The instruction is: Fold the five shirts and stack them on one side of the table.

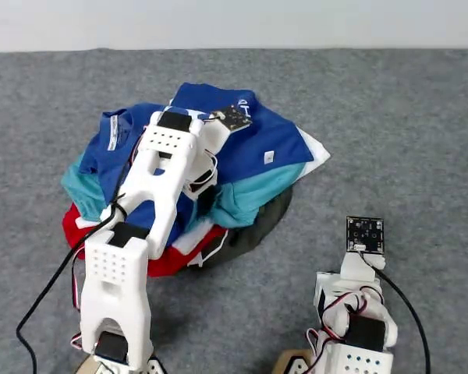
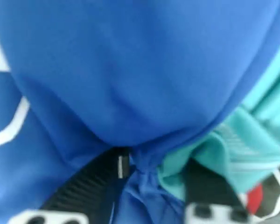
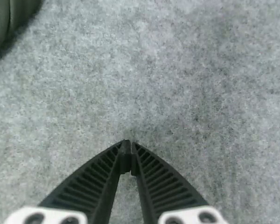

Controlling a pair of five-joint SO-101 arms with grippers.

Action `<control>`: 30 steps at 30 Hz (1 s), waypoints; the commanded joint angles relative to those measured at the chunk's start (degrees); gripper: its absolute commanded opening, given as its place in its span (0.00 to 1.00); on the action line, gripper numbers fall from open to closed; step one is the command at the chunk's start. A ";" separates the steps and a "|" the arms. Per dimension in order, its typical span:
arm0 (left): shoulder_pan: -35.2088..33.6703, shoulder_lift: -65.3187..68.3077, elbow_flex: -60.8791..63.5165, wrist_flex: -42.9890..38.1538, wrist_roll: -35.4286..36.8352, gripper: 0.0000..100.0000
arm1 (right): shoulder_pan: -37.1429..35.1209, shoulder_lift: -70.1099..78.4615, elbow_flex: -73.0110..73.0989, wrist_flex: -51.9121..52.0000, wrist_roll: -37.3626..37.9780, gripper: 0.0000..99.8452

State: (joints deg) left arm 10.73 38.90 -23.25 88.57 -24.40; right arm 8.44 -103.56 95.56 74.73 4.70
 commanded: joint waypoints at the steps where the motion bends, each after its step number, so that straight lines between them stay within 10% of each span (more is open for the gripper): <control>1: -1.58 -0.26 -2.15 1.58 -2.99 0.00 | -0.04 -0.48 0.88 0.40 0.62 0.01; 8: -8.70 -5.71 -15.25 11.87 -0.18 0.00 | -0.04 -0.48 0.88 0.40 0.62 0.01; 30: -58.11 -28.57 -21.93 4.40 -2.29 0.00 | -0.04 -0.48 0.88 0.40 0.62 0.01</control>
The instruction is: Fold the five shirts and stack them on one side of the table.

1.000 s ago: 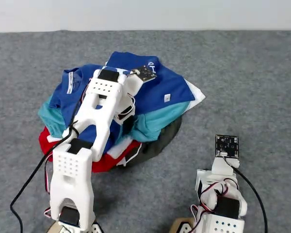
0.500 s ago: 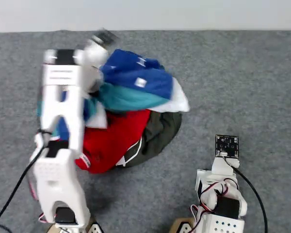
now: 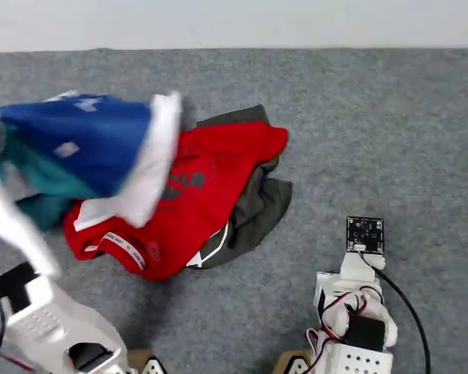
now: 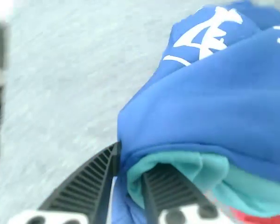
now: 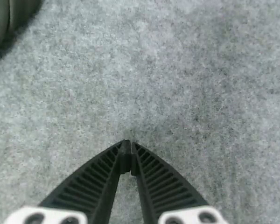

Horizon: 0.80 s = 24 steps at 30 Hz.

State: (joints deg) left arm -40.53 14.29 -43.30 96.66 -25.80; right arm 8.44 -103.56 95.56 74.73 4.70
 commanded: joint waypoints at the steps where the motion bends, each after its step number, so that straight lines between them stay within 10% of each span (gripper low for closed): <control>1: -8.62 -3.87 -1.71 -4.57 -0.88 0.00 | -0.04 -0.48 0.88 0.40 0.62 0.01; 24: -33.14 0.44 -1.19 -15.47 -3.34 0.00 | -0.04 -0.48 0.88 0.40 0.62 0.01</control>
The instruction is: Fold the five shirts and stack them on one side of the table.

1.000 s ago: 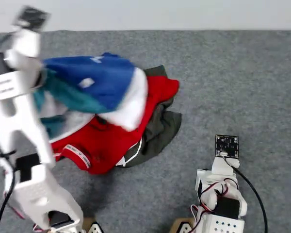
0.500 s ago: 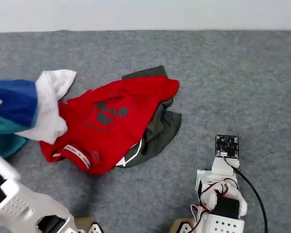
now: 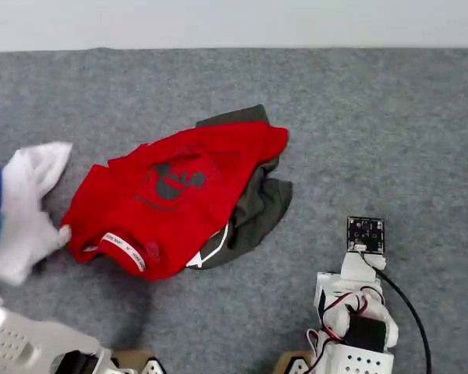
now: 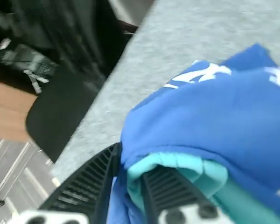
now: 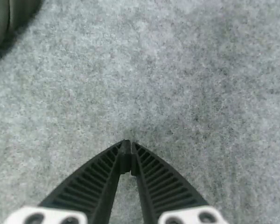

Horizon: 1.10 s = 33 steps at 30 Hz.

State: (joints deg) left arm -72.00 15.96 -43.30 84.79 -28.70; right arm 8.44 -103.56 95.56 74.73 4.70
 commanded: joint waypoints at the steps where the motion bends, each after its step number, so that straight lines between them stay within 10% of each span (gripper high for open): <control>1: -1.58 -1.23 -1.19 -3.69 -0.44 0.00 | -0.04 -0.48 0.88 0.40 0.62 0.01; 15: 13.98 -1.23 10.86 -3.87 -4.75 0.26 | -0.04 -0.48 0.88 0.40 0.62 0.01; 33: 40.97 -1.85 3.65 12.22 -4.92 0.27 | -0.04 -0.48 0.88 0.40 0.62 0.01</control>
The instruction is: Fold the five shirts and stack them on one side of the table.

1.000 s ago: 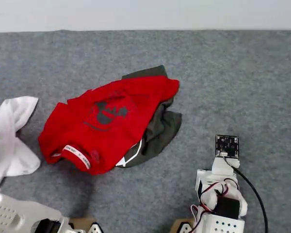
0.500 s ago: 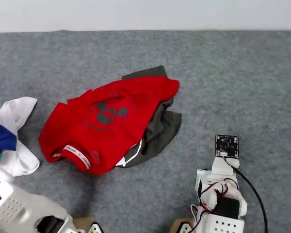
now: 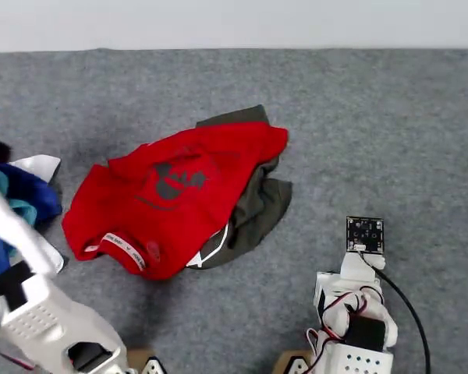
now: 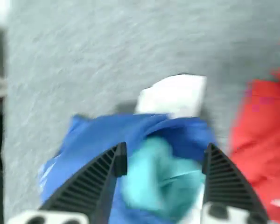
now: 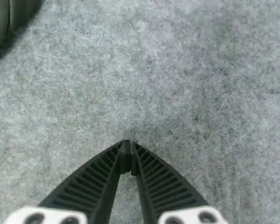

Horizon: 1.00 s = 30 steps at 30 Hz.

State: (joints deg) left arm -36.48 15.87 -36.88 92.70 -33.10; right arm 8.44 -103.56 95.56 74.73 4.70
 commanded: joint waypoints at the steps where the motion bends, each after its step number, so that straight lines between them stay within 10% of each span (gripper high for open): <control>1: 7.38 -1.76 -2.77 5.45 -0.53 0.27 | -0.04 -0.48 0.88 0.40 0.62 0.01; 20: 45.27 -1.05 22.73 7.65 0.70 0.27 | -0.04 -0.48 0.88 0.40 0.62 0.01; 30: 51.69 12.66 23.60 -3.69 11.60 0.24 | -0.04 -0.48 0.88 0.40 0.62 0.01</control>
State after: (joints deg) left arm 14.86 26.42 -13.05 92.62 -24.04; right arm 8.44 -103.56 95.56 74.73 4.70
